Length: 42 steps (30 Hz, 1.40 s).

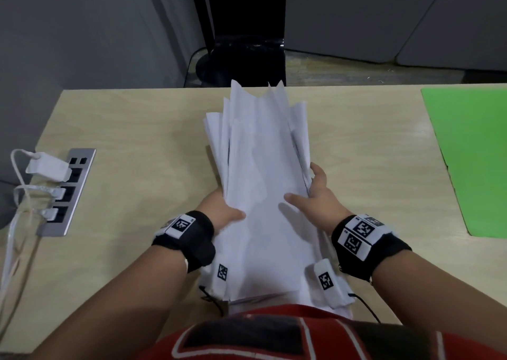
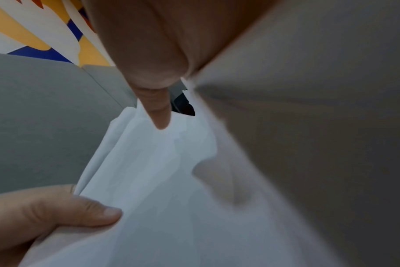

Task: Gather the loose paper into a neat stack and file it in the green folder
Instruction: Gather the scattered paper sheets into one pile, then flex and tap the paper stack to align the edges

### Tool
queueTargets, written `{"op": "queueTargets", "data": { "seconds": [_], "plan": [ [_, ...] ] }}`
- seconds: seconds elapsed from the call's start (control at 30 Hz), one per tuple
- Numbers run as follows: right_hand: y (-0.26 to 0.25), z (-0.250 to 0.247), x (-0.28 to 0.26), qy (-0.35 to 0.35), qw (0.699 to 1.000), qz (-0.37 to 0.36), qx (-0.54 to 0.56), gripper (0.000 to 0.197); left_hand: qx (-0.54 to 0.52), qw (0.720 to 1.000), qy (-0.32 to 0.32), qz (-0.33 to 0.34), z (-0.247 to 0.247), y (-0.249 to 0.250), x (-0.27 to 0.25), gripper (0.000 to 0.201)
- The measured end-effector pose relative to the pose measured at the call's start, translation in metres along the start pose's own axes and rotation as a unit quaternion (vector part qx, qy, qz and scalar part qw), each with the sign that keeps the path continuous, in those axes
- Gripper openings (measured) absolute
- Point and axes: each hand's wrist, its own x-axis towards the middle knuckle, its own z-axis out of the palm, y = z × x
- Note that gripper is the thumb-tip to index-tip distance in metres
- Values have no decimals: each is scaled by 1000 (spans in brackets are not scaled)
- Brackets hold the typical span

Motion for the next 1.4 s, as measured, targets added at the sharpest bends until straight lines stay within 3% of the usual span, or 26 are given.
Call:
{"op": "queueTargets", "data": {
  "seconds": [0.13,0.27,0.4,0.47,0.57,0.77,0.83,0.9,1.03,1.17,1.27,1.33,1.4],
  "plan": [
    [12,-10,11,76,995,55,31,74,-87,996,-12,-12,-6,-9,-4,37],
    [18,-24,2,68,986,60,143,59,-169,985,-19,21,-17,0,-21,35],
    [2,-36,-21,-38,971,-5,235,35,-177,979,10,96,-33,24,-41,38],
    [-10,-40,-28,-21,970,-55,238,28,-179,974,37,137,-40,42,-53,42],
    [-33,-46,-42,84,967,-172,169,13,-161,961,93,202,-47,67,-68,40],
    [-68,-49,-83,222,902,-344,135,11,-129,916,198,326,-53,108,-105,30],
    [-71,-50,-92,234,894,-365,112,27,-112,901,213,362,-54,114,-114,32],
    [-71,-51,-97,211,891,-383,119,44,-101,889,225,386,-54,118,-121,33],
    [-72,-52,-102,177,894,-385,147,60,-131,881,183,416,-48,121,-129,46],
    [-76,-52,-105,220,898,-367,105,39,-126,879,191,418,-40,125,-133,28],
    [-80,-56,-116,217,869,-410,170,31,-185,850,191,455,-41,130,-142,27],
    [-79,-60,-122,166,850,-449,221,37,-208,830,163,491,-48,128,-143,36],
    [-75,-61,-121,121,853,-445,246,51,-187,831,131,507,-53,121,-137,51]
  ]
}}
